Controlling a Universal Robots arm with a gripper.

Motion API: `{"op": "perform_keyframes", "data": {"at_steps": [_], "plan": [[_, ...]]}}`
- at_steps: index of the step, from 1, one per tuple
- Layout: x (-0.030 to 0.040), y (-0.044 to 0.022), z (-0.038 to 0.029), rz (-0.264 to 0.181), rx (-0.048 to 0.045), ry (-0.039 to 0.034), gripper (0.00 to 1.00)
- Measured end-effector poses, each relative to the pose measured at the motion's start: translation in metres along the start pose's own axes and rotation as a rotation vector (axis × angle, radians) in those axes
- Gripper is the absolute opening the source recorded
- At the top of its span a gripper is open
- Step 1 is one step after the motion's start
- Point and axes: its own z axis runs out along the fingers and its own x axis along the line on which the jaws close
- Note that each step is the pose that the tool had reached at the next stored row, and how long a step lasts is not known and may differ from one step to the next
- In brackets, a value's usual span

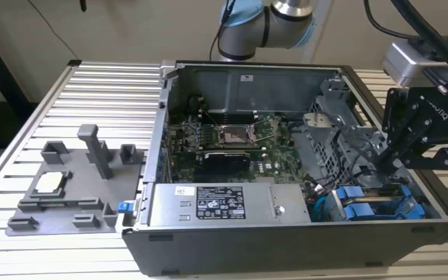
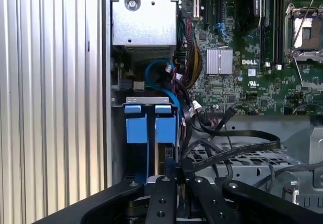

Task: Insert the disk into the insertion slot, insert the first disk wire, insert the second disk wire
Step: 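Insert the second disk wire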

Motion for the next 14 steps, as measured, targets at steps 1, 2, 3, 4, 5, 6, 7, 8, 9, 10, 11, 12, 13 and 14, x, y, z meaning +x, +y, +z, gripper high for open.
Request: {"op": "perform_keyframes", "data": {"at_steps": [1, 2, 3, 4, 5, 6, 7, 8, 9, 10, 11, 12, 13, 14], "plan": [[0.0001, 0.0000, 0.0007, 0.000, 0.0049, -0.0001, 0.16], [0.0001, 0.0000, 0.0015, 0.000, 0.0113, 0.0000, 0.16], [0.0001, -0.0001, 0.0024, -0.001, 0.0178, 0.0001, 0.16], [0.0002, -0.0001, 0.0035, -0.001, 0.0238, -0.0002, 0.16], [0.0002, -0.0002, 0.0045, -0.001, 0.0275, -0.0002, 0.16], [0.0002, -0.0003, 0.0052, -0.001, 0.0286, -0.0001, 0.16], [0.0002, -0.0003, 0.0060, -0.001, 0.0287, -0.0002, 0.16], [0.0003, -0.0002, 0.0070, -0.001, 0.0288, -0.0002, 0.16], [0.0003, -0.0002, 0.0079, -0.001, 0.0289, -0.0002, 0.16], [0.0004, -0.0002, 0.0089, -0.001, 0.0289, -0.0002, 0.16], [0.0004, -0.0002, 0.0102, -0.001, 0.0289, -0.0002, 0.16], [0.0005, -0.0003, 0.0115, -0.001, 0.0289, -0.0002, 0.16], [0.0005, -0.0004, 0.0129, -0.001, 0.0289, -0.0002, 0.16], [0.0006, -0.0006, 0.0144, -0.001, 0.0289, -0.0002, 0.16]]}}
